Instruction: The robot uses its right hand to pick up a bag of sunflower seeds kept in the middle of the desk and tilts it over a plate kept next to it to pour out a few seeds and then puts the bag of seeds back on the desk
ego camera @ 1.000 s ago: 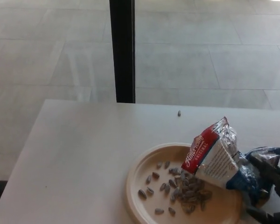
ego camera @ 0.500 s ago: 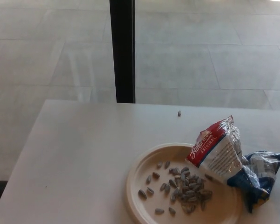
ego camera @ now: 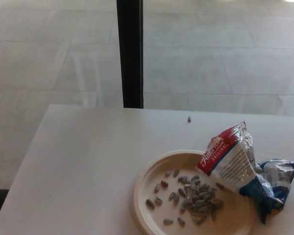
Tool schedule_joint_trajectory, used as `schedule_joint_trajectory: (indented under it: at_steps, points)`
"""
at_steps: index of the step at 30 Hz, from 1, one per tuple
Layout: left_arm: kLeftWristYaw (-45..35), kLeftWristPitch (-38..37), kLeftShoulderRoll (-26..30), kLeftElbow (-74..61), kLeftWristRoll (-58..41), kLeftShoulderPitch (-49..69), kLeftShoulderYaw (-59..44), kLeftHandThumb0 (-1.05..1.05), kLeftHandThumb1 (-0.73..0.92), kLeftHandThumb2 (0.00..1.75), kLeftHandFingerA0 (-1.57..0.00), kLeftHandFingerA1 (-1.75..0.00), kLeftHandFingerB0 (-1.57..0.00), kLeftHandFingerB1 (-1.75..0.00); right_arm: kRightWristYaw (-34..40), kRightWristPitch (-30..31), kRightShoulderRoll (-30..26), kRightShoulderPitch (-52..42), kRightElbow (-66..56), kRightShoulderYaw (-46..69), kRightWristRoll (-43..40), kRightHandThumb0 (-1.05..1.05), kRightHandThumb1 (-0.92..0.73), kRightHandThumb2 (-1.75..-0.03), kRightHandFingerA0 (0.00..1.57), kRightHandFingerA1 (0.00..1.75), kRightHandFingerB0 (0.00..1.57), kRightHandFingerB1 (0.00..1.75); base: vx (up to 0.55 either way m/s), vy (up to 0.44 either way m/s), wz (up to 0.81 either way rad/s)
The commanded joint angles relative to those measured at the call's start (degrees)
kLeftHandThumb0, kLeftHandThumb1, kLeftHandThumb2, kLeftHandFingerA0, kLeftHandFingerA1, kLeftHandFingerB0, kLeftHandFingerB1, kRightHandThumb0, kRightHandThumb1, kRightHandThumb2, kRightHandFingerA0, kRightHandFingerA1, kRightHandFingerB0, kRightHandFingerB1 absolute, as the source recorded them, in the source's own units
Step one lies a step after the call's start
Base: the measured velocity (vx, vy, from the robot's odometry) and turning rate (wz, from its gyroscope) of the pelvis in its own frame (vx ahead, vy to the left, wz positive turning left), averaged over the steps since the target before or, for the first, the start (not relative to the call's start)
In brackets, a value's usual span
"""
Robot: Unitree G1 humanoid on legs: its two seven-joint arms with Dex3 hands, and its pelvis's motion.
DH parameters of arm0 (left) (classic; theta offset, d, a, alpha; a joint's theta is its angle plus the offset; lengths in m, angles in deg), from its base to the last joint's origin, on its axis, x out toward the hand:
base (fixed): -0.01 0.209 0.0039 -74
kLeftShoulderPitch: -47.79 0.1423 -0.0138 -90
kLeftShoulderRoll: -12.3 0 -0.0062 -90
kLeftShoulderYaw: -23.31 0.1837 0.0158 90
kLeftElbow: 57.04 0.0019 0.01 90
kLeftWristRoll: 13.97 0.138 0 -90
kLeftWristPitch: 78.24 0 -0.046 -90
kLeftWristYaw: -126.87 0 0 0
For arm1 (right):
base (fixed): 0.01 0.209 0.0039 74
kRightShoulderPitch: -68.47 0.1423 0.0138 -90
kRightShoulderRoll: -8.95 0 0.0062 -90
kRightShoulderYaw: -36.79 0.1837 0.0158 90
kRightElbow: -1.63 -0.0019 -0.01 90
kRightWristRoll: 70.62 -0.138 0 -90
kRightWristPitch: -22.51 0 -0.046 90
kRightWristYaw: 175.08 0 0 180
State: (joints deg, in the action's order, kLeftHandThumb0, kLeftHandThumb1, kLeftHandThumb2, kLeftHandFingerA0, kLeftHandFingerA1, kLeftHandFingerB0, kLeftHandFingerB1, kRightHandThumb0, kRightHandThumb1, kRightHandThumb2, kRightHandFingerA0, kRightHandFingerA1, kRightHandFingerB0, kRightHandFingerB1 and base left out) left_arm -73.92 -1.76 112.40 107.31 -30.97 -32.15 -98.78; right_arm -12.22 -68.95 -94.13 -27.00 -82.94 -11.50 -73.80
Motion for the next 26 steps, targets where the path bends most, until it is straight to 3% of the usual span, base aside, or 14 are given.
schedule_joint_trajectory:
  at_steps: [1,2,3,4,5,7,8,10,11,20,23,24,25,26]
  points:
    - [0.52,-0.45,0.33,0.3,-1.05,0.31,-1.06,-0.78,0.57,0.98,-0.45,-0.63,-0.4,-0.52,16.78,1.57,9.68,1.04,31.7,31.21,-29.15,-0.56,-0.65,-0.83,0.0,0.17,0.02,0.21,0.0,0.0,0.0]
    - [0.91,-0.41,-0.02,0.29,-0.78,0.25,-0.78,-0.78,0.75,0.63,-0.5,-0.56,-0.47,-0.38,17.06,2.07,9.16,1.16,38.45,33.73,-31.32,-0.59,-0.65,-0.82,0.0,0.06,0.06,0.18,0.0,0.0,0.0]
    - [0.96,-0.42,0.1,0.2,-0.71,0.3,-0.73,-0.79,0.75,0.62,-0.5,-0.56,-0.45,-0.38,17.77,2.59,9.34,1.13,41.35,34.35,-31.56,-0.54,-0.75,-0.66,0.0,0.09,0.0,0.25,0.0,0.0,0.0]
    - [0.74,-0.73,0.55,0.0,-0.67,0.42,-0.73,-0.76,0.59,1.0,-0.45,-0.63,-0.4,-0.53,17.72,2.37,10.03,0.7,44.21,33.62,-30.41,-0.61,-0.71,-0.83,0.0,0.03,0.04,0.04,0.0,0.0,0.0]
    - [0.37,-1.01,0.53,-0.13,-0.79,0.58,-0.82,-0.79,0.75,0.63,-0.46,-0.58,-0.46,-0.4,17.44,1.75,10.23,0.59,46.36,33.56,-30.13,-0.6,-0.67,-0.81,0.0,0.06,0.04,0.08,0.0,0.0,0.0]
    - [0.37,-0.98,-0.12,-0.25,-0.85,0.33,-0.74,-0.79,0.75,0.63,-0.43,-0.59,-0.44,-0.41,16.82,1.01,9.97,0.26,48.13,33.88,-29.76,-0.63,-0.63,-0.78,0.0,0.06,0.03,0.07,0.0,0.0,0.0]
    - [0.81,-0.13,-0.09,-0.23,-0.87,0.38,-0.73,-0.79,0.75,0.63,-0.43,-0.6,-0.44,-0.41,16.28,0.85,11.43,-0.74,48.64,33.13,-28.69,-0.71,-0.46,-0.83,0.0,0.29,0.0,0.13,0.0,0.0,0.0]
    - [2.07,0.74,0.14,0.0,-0.47,0.85,-0.48,-0.75,0.76,0.62,-0.51,-0.6,-0.46,-0.42,14.47,0.3,12.02,-1.64,50.15,32.78,-28.03,-0.66,-0.63,-0.76,0.0,0.0,0.03,0.01,0.0,0.0,0.0]
    - [1.9,1.17,0.15,0.17,-0.68,1.5,-0.71,-0.75,0.76,0.63,-0.51,-0.62,-0.44,-0.43,14.45,0.97,11.63,-1.89,51.85,33.54,-28.44,-0.78,-0.49,-0.85,0.0,0.25,0.0,0.11,0.0,0.0,0.0]
    - [4.78,2.23,0.81,0.82,0.77,3.85,0.21,-0.76,0.78,0.63,-0.51,-0.62,-0.42,-0.43,13.31,-0.66,12.08,-3.11,58.19,31.9,-24.69,-0.91,-0.61,-0.97,0.0,0.33,0.0,0.07,0.0,0.0,0.0]
    - [4.84,2.47,1.01,0.95,1.23,4.17,0.71,-0.77,0.77,0.63,-0.5,-0.59,-0.36,-0.39,11.86,-1.27,11.79,-3.27,60.62,30.69,-23.32,-0.97,-0.66,-0.97,0.0,0.22,0.0,0.01,0.0,0.0,0.0]
    - [4.63,2.37,1.04,1.01,1.26,4.34,0.79,-0.81,0.63,1.02,-0.47,-0.65,-0.32,-0.52,12.15,-2.66,11.92,-3.44,61.44,29.07,-21.56,-0.78,-0.79,-0.64,0.0,0.23,0.0,0.11,0.0,0.0,0.0]
    - [5.21,3.06,1.14,1.3,1.32,4.11,0.85,-0.8,0.62,1.01,-0.47,-0.63,-0.33,-0.51,12.09,-2.13,12.06,-3.45,61.52,28.97,-21.71,-0.93,-0.65,-1.0,0.0,0.28,0.0,0.05,0.0,0.0,0.0]
    - [5.56,3.4,1.29,1.43,1.65,4.06,1.16,-0.84,0.64,1.01,-0.48,-0.63,-0.33,-0.5,12.25,-2.08,12.45,-3.66,61.37,28.1,-20.99,-0.81,-0.59,-1.01,0.01,0.46,0.0,0.18,0.0,0.0,0.0]
